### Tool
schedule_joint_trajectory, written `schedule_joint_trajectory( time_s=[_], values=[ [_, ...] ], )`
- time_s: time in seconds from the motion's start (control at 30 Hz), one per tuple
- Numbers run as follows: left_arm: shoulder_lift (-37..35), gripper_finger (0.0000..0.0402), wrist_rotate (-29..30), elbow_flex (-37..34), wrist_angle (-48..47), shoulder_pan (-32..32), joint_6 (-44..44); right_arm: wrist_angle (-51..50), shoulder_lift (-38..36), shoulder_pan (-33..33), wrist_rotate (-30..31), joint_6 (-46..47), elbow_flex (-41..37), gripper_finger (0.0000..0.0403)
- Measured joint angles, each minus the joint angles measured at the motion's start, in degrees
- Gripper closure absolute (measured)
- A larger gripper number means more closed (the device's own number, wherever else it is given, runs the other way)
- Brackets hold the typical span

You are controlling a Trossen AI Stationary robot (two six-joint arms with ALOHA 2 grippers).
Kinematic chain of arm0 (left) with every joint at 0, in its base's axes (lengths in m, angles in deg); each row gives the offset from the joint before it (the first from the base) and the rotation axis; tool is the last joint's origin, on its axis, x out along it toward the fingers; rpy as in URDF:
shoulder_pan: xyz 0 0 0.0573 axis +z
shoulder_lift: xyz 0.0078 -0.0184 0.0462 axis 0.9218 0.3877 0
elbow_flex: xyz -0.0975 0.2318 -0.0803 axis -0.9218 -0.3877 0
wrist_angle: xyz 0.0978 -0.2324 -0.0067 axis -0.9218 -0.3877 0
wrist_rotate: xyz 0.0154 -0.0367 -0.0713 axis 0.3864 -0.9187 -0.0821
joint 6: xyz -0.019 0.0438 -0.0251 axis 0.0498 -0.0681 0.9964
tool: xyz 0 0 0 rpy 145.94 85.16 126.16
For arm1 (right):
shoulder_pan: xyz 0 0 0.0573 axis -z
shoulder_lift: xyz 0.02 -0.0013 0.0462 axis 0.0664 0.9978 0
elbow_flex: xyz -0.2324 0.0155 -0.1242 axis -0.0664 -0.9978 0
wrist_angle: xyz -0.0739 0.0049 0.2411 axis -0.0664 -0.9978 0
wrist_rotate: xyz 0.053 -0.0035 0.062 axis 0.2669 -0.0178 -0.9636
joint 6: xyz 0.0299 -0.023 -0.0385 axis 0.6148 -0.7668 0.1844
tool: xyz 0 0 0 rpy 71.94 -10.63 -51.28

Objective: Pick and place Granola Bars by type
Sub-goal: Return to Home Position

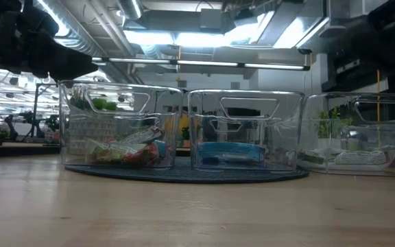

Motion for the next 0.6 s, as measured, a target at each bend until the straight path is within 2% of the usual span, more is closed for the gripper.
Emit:
schedule_joint_trajectory(
  time_s=[0.17, 0.27, 0.37, 0.47, 0.6],
  values=[
    [0.0, 0.0254, -0.02, 0.0, -0.01, 0.0, 0.0, -2.61, -6.81, 0.0, -2.29, -5.71, 0.0, 0.04],
    [0.0, 0.0254, -0.04, 0.0, 0.0, 0.0, 0.0, -8.34, -11.62, 0.0, -1.8, -7.3, 0.0, 0.0401],
    [0.0, 0.0254, -0.04, 0.0, 0.0, 0.0, 0.0, -15.15, -16.96, 0.03, 0.22, -7.74, 0.0, 0.0401],
    [0.0, 0.0254, -0.05, 0.0, -0.02, 0.0, 0.0, -19.24, -20.79, 0.09, 5.3, -8.49, 0.28, 0.0401],
    [-0.02, 0.0254, -0.08, -0.02, 0.01, -0.02, 0.0, -20.28, -20.94, 0.48, 9.23, -10.84, 0.33, 0.04]
  ],
)
